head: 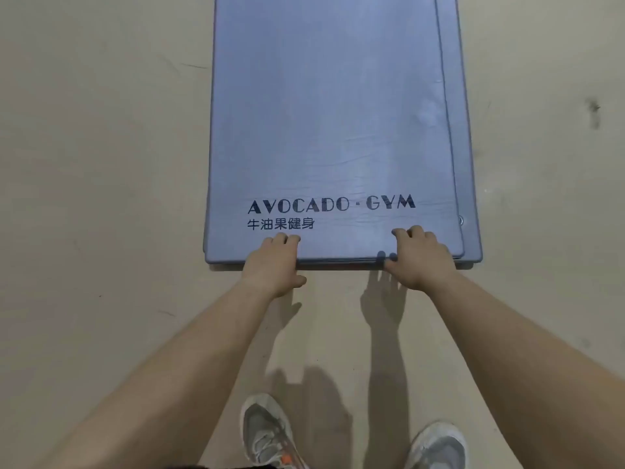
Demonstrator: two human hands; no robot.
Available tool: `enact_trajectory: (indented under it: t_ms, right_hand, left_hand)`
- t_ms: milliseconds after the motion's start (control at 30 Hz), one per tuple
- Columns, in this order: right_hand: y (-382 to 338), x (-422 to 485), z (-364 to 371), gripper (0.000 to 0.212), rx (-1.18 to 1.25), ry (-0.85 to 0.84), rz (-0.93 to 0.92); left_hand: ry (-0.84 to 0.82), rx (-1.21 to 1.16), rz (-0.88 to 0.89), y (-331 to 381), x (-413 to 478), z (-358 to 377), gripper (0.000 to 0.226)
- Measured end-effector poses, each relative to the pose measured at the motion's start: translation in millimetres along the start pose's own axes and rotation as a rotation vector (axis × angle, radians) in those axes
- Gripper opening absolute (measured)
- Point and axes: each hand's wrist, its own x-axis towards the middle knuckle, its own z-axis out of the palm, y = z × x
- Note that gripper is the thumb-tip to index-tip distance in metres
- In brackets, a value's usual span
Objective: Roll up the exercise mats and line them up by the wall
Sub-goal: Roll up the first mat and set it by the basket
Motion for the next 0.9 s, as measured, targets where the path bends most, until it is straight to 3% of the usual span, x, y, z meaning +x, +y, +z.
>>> enact_trajectory:
  t_ms: [100, 233, 367, 533, 667, 800, 900]
  right_hand:
    - [4.0, 35.4, 36.3, 0.059, -0.013, 0.041, -0.012]
    - [0.0, 66.7, 64.9, 0.064, -0.118, 0.155, -0.159]
    - [-0.3, 80.3, 79.1, 0.07, -0.196, 0.183, -0.204]
    - [6.0, 83.3, 87.6, 0.066, -0.207, 0.238, -0.259]
    - [16.5, 78.3, 94.8, 0.046, -0.276, 0.363, -0.396]
    - [18.8, 76.0, 90.1, 0.025, -0.252, 0.561, -0.439]
    - [3.6, 80.3, 47.2, 0.006, -0.134, 0.653, -0.354]
  left_hand:
    - [0.033, 0.037, 0.009, -4.5, 33.4, 36.3, 0.08]
    - [0.107, 0.158, 0.055, -11.7, 65.5, 67.3, 0.083]
    - [0.164, 0.087, 0.075, -18.9, 81.9, 78.5, 0.067]
    - [0.122, 0.125, 0.128, -25.5, 79.2, 83.6, 0.063]
    - [0.124, 0.118, 0.14, -31.3, 71.5, 89.2, 0.06]
    - [0.438, 0.136, 0.247, -39.1, 66.2, 86.4, 0.05]
    - [0.633, 0.035, 0.195, -33.4, 66.6, 58.8, 0.044]
